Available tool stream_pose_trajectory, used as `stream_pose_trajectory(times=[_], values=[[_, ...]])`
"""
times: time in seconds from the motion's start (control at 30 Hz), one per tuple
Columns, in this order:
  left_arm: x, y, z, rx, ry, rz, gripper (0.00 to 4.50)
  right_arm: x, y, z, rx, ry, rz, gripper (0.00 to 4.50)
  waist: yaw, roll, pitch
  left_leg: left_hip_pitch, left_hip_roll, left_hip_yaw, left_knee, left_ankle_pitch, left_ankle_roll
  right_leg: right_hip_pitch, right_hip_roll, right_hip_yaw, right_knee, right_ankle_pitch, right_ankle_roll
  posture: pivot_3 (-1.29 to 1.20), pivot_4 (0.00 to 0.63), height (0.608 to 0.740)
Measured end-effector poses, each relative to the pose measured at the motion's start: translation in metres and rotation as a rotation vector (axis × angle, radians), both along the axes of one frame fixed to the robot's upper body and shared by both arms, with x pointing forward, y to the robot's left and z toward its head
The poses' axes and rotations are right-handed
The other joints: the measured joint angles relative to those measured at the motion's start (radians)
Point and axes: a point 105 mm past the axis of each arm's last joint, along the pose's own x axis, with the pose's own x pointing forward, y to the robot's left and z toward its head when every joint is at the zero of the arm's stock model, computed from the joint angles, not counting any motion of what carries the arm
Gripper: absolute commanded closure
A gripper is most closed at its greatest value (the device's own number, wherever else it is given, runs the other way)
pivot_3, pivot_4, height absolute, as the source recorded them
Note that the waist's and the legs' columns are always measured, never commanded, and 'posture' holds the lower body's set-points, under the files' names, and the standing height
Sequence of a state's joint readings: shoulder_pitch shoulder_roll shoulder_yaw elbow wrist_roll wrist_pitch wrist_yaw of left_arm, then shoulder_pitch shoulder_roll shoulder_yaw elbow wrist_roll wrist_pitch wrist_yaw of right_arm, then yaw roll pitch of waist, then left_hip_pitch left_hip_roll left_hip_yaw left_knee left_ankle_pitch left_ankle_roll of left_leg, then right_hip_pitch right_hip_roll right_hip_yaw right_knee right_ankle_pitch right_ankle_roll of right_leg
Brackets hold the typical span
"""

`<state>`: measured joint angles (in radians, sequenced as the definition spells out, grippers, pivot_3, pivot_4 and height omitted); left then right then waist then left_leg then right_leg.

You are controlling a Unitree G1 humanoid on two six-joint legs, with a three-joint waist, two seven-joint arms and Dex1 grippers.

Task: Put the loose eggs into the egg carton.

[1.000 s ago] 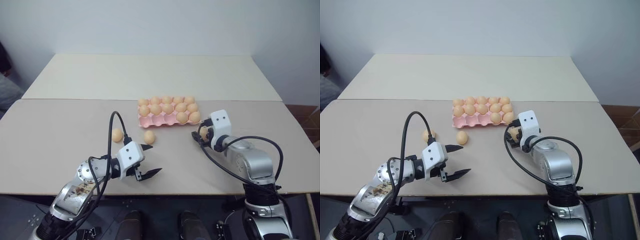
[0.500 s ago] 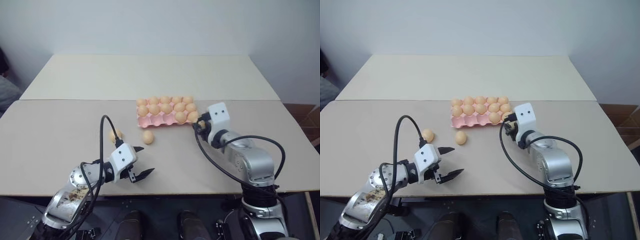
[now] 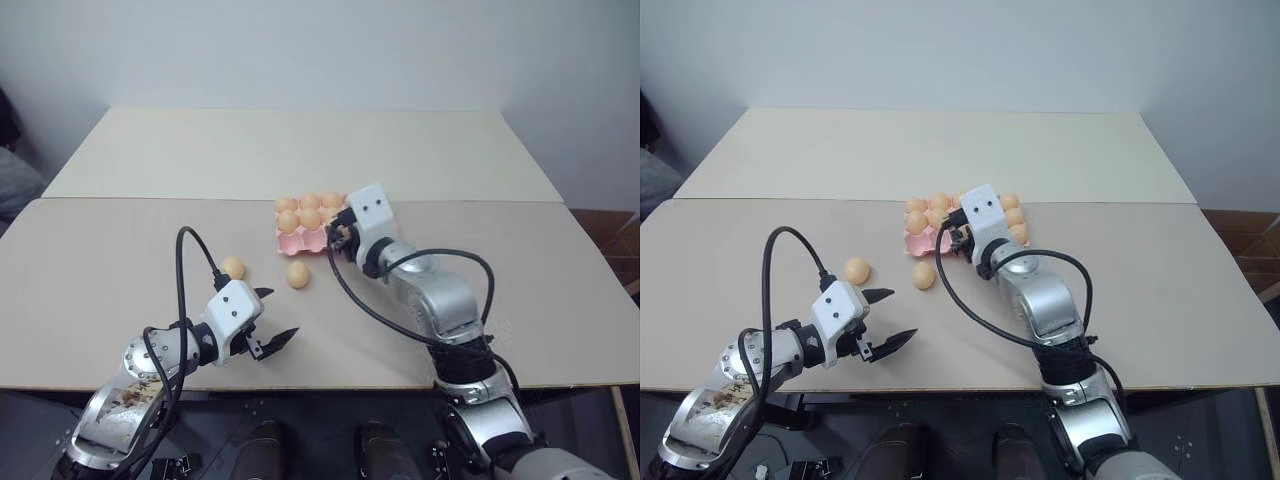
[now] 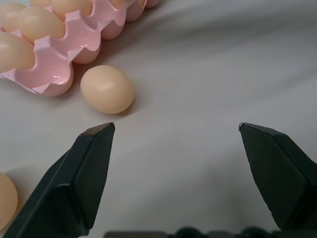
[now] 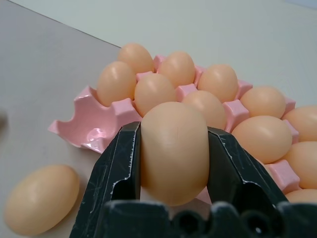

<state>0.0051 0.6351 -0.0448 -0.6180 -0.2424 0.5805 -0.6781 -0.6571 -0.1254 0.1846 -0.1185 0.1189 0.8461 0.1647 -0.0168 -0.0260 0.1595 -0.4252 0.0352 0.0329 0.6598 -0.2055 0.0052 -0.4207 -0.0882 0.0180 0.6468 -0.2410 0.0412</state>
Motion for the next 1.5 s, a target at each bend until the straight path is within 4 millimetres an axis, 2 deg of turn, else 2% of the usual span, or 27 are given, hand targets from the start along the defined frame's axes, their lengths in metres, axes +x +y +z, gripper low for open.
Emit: stream_pose_trajectory(times=[0.27, 0.3, 0.33, 0.5, 0.53, 0.63, 0.77, 0.87, 0.93, 1.03, 1.1, 1.2, 1.37, 1.5], values=[[-0.002, 0.0, -0.002, 0.001, 0.008, 0.007, 0.14, 0.007, 0.006, -0.013, -0.003, 0.021, 0.001, 2.89, -0.002, 0.0, 0.0, 0.0, 0.0, 0.0, 0.0, 0.0, 0.0, 0.0, 0.0, 0.0, 0.0, 0.0, 0.0, 0.0, 0.15, 0.74], [-0.002, 0.0, -0.002, 0.001, 0.007, 0.008, 0.14, 0.008, 0.006, -0.014, -0.003, 0.019, -0.001, 2.19, -0.002, 0.0, 0.0, 0.0, 0.0, 0.0, 0.0, 0.0, 0.0, 0.0, 0.0, 0.0, 0.0, 0.0, 0.0, 0.0, 0.15, 0.74], [-0.001, 0.0, -0.002, 0.002, 0.006, 0.01, 0.14, 0.01, 0.007, -0.014, -0.002, 0.019, -0.004, 1.97, -0.002, 0.0, 0.0, 0.0, 0.0, 0.0, 0.0, 0.0, 0.0, 0.0, 0.0, 0.0, 0.0, 0.0, 0.0, 0.0, 0.15, 0.74], [-0.002, 0.0, -0.003, 0.005, 0.007, 0.011, 0.14, 0.014, 0.008, -0.016, -0.006, 0.009, -0.017, 0.25, -0.002, 0.0, 0.0, 0.0, 0.0, 0.0, 0.0, 0.0, 0.0, 0.0, 0.0, 0.0, 0.0, 0.0, 0.0, 0.0, 0.15, 0.74], [-0.002, 0.0, -0.003, 0.005, 0.009, 0.011, 0.14, 0.014, 0.008, -0.015, -0.003, 0.008, -0.017, 0.02, -0.002, 0.0, 0.0, 0.0, 0.0, 0.0, 0.0, 0.0, 0.0, 0.0, 0.0, 0.0, 0.0, 0.0, 0.0, 0.0, 0.15, 0.74], [-0.004, 0.0, -0.005, 0.004, 0.016, 0.013, 0.14, 0.014, 0.008, -0.012, 0.005, -0.002, -0.015, 0.02, -0.002, 0.0, 0.0, 0.0, 0.0, 0.0, 0.0, 0.0, 0.0, 0.0, 0.0, 0.0, 0.0, 0.0, 0.0, 0.0, 0.15, 0.74], [-0.006, 0.0, -0.007, -0.002, 0.022, 0.026, 0.14, 0.004, 0.005, 0.016, 0.078, -0.095, -0.004, 0.02, -0.001, 0.0, 0.0, -0.001, 0.0, 0.0, 0.0, 0.0, 0.0, -0.001, 0.0, 0.0, 0.0, 0.0, 0.0, 0.0, 0.15, 0.74], [-0.006, 0.001, -0.005, -0.045, 0.02, 0.08, 0.14, -0.02, -0.003, 0.043, 0.167, -0.191, 0.071, 0.02, 0.004, 0.0, 0.0, -0.001, 0.0, -0.001, 0.0, 0.0, 0.0, 0.0, -0.001, -0.001, -0.001, 0.0, 0.0, 0.0, 0.15, 0.74], [-0.005, 0.006, -0.006, -0.055, 0.029, 0.143, 0.14, -0.036, -0.011, 0.047, 0.178, -0.223, 0.125, 0.02, 0.004, 0.0, 0.0, 0.0, 0.0, -0.001, 0.0, 0.0, 0.0, 0.001, -0.001, -0.001, -0.001, 0.0, 0.0, 0.0, 0.15, 0.74], [-0.006, 0.012, -0.006, -0.066, 0.04, 0.2, 0.14, -0.065, -0.035, 0.034, 0.169, -0.2, 0.209, 0.02, 0.005, 0.0, 0.0, 0.0, 0.0, -0.001, 0.0, 0.0, 0.0, 0.002, -0.001, -0.002, -0.001, 0.0, 0.0, 0.0, 0.15, 0.74], [-0.008, 0.018, -0.006, -0.077, 0.033, 0.249, 0.14, -0.087, -0.052, 0.02, 0.159, -0.141, 0.283, 0.02, 0.005, 0.0, 0.0, 0.0, 0.0, -0.001, 0.0, 0.0, 0.0, 0.002, -0.001, -0.001, -0.001, 0.0, 0.0, 0.0, 0.15, 0.74], [-0.005, 0.028, -0.007, -0.113, 0.008, 0.379, 0.07, -0.111, -0.071, -0.001, 0.132, -0.039, 0.37, 0.0, 0.001, 0.0, 0.0, 0.001, 0.0, -0.001, 0.0, 0.0, 0.0, 0.002, -0.001, 0.0, -0.002, 0.0, 0.0, 0.0, 0.15, 0.74], [-0.003, 0.042, -0.011, -0.178, -0.013, 0.58, 0.07, -0.139, -0.069, -0.005, 0.122, 0.014, 0.51, 0.0, 0.001, -0.001, 0.001, 0.003, 0.002, -0.001, 0.0, 0.0, 0.0, 0.003, 0.002, 0.0, -0.002, 0.0, 0.0, 0.0, 0.15, 0.74], [-0.003, 0.052, -0.015, -0.193, 0.011, 0.695, 0.07, -0.148, -0.068, -0.008, 0.079, 0.026, 0.552, 0.0, 0.005, -0.002, 0.001, 0.002, 0.002, -0.001, 0.0, 0.0, 0.0, 0.003, 0.002, 0.0, -0.003, 0.0, 0.0, 0.0, 0.15, 0.74]])
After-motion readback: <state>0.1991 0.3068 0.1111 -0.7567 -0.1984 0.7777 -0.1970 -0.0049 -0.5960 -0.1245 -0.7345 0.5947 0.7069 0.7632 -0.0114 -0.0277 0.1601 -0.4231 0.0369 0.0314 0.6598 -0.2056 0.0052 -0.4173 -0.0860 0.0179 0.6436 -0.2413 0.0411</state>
